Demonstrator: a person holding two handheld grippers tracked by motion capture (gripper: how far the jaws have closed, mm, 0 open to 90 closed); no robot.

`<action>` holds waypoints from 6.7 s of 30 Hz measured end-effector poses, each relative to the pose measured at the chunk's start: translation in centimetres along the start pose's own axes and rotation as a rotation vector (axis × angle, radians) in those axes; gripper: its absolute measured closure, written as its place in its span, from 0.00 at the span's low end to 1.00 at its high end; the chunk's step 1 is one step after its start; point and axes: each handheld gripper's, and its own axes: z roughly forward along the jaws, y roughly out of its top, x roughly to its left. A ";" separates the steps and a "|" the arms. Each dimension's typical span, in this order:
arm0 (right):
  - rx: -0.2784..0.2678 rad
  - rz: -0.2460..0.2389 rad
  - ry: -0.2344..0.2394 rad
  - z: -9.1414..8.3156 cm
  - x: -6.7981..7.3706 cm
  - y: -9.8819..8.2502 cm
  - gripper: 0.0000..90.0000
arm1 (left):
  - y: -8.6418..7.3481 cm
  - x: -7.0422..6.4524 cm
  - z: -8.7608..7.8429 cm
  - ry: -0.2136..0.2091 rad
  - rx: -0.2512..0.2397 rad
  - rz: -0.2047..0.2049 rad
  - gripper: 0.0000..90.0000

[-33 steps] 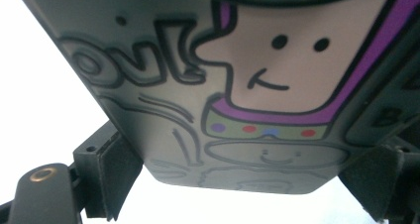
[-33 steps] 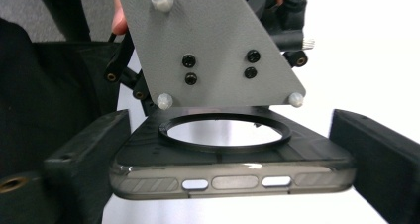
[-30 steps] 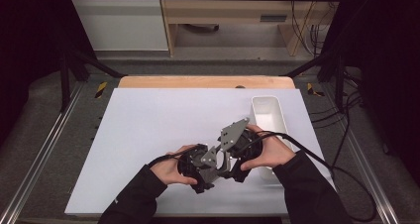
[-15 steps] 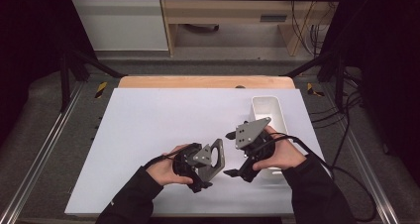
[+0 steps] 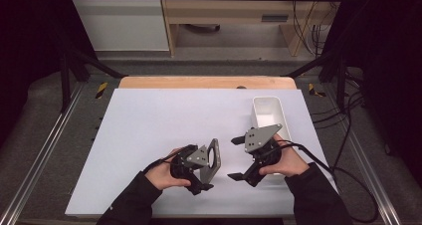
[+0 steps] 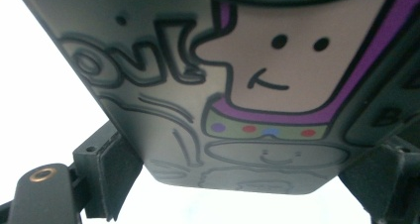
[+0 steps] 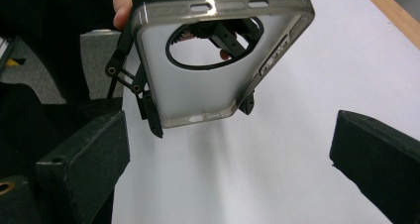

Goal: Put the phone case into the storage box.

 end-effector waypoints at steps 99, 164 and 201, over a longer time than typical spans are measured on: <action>-0.184 0.075 0.130 2.8 1.2 -2.2 0.12 | 0.9 -1.8 2.7 -0.095 -0.080 0.055 0.13; -0.208 0.114 -0.006 0.4 0.0 -1.8 0.13 | -0.8 0.0 -0.2 -0.025 -0.214 -0.114 0.05; -0.274 0.203 -0.221 -2.4 -0.7 -1.9 0.13 | -6.8 1.9 -6.7 0.292 -0.409 -0.345 0.00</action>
